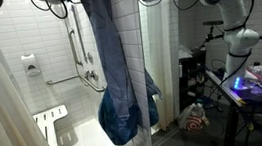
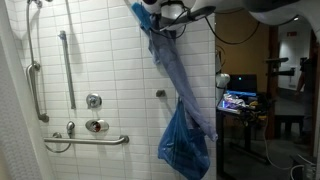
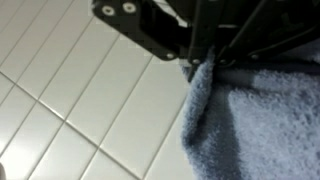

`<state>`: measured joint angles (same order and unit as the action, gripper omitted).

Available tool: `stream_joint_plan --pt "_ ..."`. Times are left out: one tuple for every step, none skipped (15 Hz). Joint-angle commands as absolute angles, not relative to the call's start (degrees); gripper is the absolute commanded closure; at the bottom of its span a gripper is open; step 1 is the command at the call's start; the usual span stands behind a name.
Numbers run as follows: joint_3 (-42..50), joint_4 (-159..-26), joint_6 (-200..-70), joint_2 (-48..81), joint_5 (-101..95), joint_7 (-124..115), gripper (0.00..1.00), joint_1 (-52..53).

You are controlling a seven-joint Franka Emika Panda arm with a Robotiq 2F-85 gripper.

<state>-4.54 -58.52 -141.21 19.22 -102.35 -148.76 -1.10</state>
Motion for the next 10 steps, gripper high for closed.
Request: stream_joint_plan --pt "-5.2 -66.5 -145.9 12.0 -104.6 -149.8 0.99 -2.2" --pt "-5.0 -69.6 -147.2 9.0 -104.5 -149.7 0.99 -2.5" --pt "-5.0 -70.4 -148.3 8.0 -104.5 -149.8 0.99 -2.6" --pt "-4.8 -74.3 -149.0 5.0 -104.0 -149.8 0.99 -2.6" --pt "-4.4 -77.8 -150.0 2.7 -103.0 -149.8 0.99 -2.8" --pt "-4.2 -80.4 -151.1 1.0 -102.2 -149.7 0.99 -3.0" --pt "-3.9 -83.3 -152.4 -1.1 -100.5 -148.7 0.99 -3.3" --pt "-3.7 -86.2 -153.6 -2.3 -98.7 -148.4 0.99 -3.6" --pt "-3.4 -89.2 -155.3 -4.1 -94.8 -146.1 0.99 -4.0" --pt "-3.1 -90.5 -156.5 -4.0 -91.9 -144.6 0.99 -4.3"
